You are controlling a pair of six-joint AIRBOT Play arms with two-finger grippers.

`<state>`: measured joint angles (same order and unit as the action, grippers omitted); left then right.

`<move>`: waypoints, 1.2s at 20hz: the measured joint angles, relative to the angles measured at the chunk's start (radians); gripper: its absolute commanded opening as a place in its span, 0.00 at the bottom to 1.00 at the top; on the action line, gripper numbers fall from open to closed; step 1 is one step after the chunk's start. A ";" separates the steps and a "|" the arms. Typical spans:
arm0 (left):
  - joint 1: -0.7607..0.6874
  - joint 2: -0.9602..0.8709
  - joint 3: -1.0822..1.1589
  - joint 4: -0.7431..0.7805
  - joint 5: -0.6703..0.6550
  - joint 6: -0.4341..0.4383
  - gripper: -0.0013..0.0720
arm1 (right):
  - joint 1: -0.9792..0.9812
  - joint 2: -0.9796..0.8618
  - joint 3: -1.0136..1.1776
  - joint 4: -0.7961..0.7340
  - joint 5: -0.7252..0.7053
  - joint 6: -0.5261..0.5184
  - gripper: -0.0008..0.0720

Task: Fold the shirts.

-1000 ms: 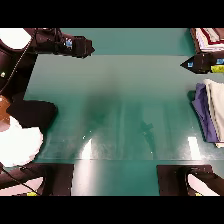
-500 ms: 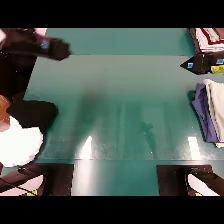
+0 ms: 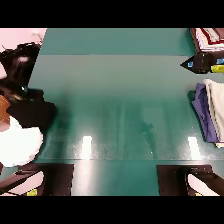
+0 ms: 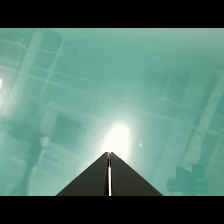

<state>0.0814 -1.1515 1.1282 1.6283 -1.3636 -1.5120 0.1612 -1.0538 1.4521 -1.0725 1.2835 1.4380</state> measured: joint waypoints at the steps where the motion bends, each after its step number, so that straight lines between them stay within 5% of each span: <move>1: 0.019 0.002 -0.055 0.006 0.034 -0.008 0.87 | 0.000 0.000 0.000 0.000 0.000 0.000 0.04; 4: 0.051 0.003 -0.162 0.019 0.099 -0.027 0.22 | 0.000 0.000 -0.005 0.000 -0.002 0.000 0.04; 5: 0.058 0.003 -0.182 0.021 0.111 -0.031 0.08 | 0.000 0.000 -0.013 0.000 -0.003 0.000 0.04; 12: 0.071 0.070 -0.164 0.031 0.140 -0.041 0.05 | 0.000 0.017 -0.050 0.006 -0.043 0.000 0.04; 19: 0.059 0.282 0.317 -0.132 0.077 -0.033 0.05 | -0.001 0.076 0.051 0.006 -0.183 0.000 0.04; 24: -0.110 0.317 0.574 -0.214 0.087 -0.028 0.05 | -0.001 0.085 0.118 0.005 -0.218 0.000 0.04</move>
<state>-0.0284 -0.8341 1.7020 1.4143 -1.2762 -1.5398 0.1604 -0.9688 1.5703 -1.0676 1.0653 1.4384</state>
